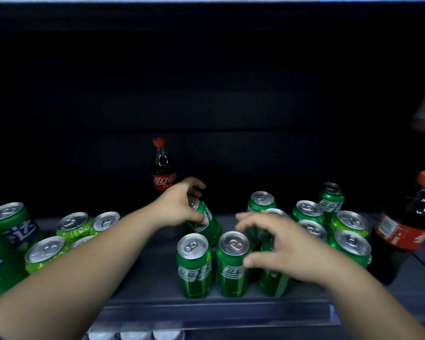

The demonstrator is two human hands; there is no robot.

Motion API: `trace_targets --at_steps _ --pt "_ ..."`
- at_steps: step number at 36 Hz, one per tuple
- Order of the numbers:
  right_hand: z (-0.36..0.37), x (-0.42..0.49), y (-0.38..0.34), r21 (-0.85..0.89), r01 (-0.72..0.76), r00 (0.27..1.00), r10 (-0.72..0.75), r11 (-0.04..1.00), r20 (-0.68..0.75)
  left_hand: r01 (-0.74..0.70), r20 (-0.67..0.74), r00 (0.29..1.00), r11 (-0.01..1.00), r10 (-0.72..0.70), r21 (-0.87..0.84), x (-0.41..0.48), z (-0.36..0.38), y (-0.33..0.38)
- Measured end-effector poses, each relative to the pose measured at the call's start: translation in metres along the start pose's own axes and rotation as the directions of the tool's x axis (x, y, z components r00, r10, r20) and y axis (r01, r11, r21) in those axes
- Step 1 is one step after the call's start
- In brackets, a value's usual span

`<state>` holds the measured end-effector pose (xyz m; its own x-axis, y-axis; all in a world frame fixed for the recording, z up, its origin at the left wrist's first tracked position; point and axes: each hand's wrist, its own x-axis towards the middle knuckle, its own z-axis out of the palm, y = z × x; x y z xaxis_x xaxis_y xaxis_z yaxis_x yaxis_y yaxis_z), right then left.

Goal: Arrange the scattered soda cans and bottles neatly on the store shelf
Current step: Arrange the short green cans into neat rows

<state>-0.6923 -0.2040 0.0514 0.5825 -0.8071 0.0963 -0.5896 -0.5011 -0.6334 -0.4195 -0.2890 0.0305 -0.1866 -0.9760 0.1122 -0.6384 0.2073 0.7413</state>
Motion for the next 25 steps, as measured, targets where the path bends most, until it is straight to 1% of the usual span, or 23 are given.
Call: trace_targets --at_steps 1,2,3,5,6,7,9,11,13,18,21,23,25 --pt "-0.006 0.001 0.0 0.106 0.006 0.999 -0.001 0.994 -0.042 -0.011 0.011 1.0 1.0 0.011 0.004 0.0 0.0 0.0" --pt "-0.011 0.003 0.002 0.158 0.019 0.994 -0.001 0.987 -0.11 -0.013 0.02 1.0 1.0 0.013 0.017 0.0 0.0 0.0" --pt "-0.017 0.007 0.007 0.154 0.02 0.982 0.009 0.988 -0.187 -0.012 0.028 1.0 0.999 0.011 0.038 0.001 0.0 0.0" --pt "-0.032 0.017 0.014 0.038 -0.038 0.948 0.048 0.999 -0.316 -0.003 0.049 0.999 0.996 -0.001 0.094 0.002 0.0 0.004" --pt "-0.039 0.022 0.017 -0.022 -0.095 0.937 0.082 0.995 -0.339 0.0 0.058 0.998 0.993 -0.007 0.12 0.003 0.0 0.006" --pt "-0.045 0.028 0.021 -0.064 -0.16 0.934 0.129 0.985 -0.334 -0.002 0.066 0.998 0.991 -0.008 0.137 0.004 0.0 0.008" --pt "-0.051 0.042 0.029 -0.13 -0.271 0.932 0.227 0.954 -0.284 -0.005 0.101 0.995 0.993 -0.007 0.116 0.006 0.001 0.011" --pt "-0.05 0.057 0.037 -0.208 -0.329 0.931 0.281 0.921 -0.232 0.0 0.142 0.99 0.997 -0.011 0.079 0.007 0.002 0.012" --pt "-0.045 0.069 0.043 -0.256 -0.346 0.934 0.304 0.903 -0.189 0.001 0.148 0.989 0.996 -0.014 0.085 0.008 0.003 0.013" --pt "-0.038 0.089 0.045 -0.306 -0.378 0.925 0.345 0.874 -0.158 -0.034 0.114 0.993 0.984 0.013 0.178 0.009 0.002 0.012" --pt "-0.037 0.095 0.041 -0.361 -0.362 0.932 0.329 0.859 -0.15 -0.034 0.121 0.993 0.979 0.01 0.199 0.009 0.0 0.01" --pt "-0.036 0.097 0.041 -0.326 -0.341 0.94 0.315 0.882 -0.131 -0.032 0.151 0.989 0.987 0.008 0.156 0.01 -0.003 0.01" --pt "-0.034 0.099 0.042 -0.224 -0.314 0.949 0.302 0.923 -0.088 -0.008 0.171 0.985 0.996 -0.007 0.086 0.01 -0.007 0.009"
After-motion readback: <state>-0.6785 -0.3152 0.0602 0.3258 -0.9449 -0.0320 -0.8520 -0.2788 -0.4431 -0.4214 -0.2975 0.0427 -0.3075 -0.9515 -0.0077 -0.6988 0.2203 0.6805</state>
